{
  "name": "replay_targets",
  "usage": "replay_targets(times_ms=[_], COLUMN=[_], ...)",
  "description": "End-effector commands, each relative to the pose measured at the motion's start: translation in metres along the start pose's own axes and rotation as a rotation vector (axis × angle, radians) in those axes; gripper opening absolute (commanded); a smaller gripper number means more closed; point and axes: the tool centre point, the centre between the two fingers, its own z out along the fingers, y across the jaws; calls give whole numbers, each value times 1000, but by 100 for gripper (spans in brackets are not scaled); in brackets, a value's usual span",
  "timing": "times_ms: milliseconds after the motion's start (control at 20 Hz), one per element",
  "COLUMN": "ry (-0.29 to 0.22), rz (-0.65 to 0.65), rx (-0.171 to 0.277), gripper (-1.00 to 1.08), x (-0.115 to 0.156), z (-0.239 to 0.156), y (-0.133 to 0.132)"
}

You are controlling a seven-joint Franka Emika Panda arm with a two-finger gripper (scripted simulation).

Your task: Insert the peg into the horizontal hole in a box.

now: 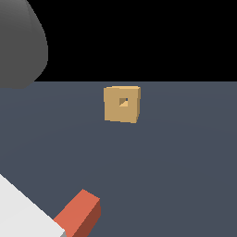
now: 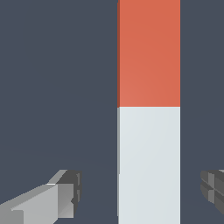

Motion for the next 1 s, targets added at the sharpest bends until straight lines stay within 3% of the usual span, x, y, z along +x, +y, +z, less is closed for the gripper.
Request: replay_targets(times_ms=[0,200,250,950], ry=[1,1,1,1], rz=[1,1,1,-3], rx=[-1,-1,-1,-1], gripper=[100,100,-100,-100], x=[0,0,0,6], z=[9,13,13,12], y=[0,1,1,0])
